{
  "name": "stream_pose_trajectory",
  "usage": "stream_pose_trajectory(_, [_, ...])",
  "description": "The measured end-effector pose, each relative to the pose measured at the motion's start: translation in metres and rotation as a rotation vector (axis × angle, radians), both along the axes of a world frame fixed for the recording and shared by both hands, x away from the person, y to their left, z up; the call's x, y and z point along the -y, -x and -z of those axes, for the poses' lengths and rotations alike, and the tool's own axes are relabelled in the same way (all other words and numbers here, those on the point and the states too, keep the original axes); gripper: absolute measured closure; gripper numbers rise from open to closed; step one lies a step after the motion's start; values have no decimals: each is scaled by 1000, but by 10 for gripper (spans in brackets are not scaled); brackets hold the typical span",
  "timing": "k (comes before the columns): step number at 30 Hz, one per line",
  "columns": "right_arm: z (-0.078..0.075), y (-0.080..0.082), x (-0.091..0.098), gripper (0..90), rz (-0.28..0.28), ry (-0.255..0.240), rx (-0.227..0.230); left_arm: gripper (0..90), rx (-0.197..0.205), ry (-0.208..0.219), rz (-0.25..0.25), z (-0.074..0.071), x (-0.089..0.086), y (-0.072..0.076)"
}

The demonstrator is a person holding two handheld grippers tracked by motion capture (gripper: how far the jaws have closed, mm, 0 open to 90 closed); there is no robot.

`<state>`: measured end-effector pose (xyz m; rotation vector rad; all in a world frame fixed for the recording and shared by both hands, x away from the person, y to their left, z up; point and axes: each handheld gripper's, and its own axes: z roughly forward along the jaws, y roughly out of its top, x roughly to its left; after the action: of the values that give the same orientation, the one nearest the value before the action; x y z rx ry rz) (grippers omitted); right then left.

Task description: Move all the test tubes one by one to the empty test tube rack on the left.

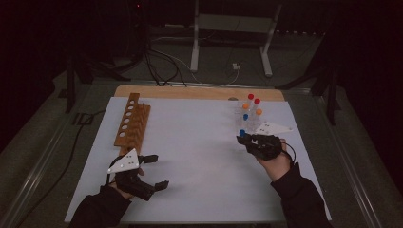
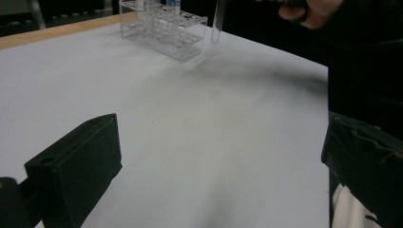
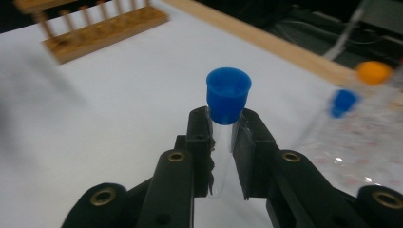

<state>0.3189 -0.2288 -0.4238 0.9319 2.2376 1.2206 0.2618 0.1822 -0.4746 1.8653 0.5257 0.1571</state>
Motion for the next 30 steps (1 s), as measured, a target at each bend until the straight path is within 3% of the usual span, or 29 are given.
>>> stream_pose_trajectory(5, [9, 11, -15, 773, -60, 7, -20, 4, 1, 11, 13, -9, 10, -7])
stream_pose_trajectory(12, [17, 23, -31, 773, -131, 2, -43, 4, 10, 27, 68, -23, 26, -18])
stream_pose_trajectory(19, [19, 31, -41, 773, -180, -4, -54, 5, 26, 35, 130, -38, 48, -27])
stream_pose_trajectory(24, [20, 33, -46, 773, -199, -5, -59, 22, 32, 54, 138, -43, 58, -32])
stream_pose_trajectory(30, [20, 37, -53, 773, -230, -6, -64, 49, 37, 44, 156, -49, 75, -38])
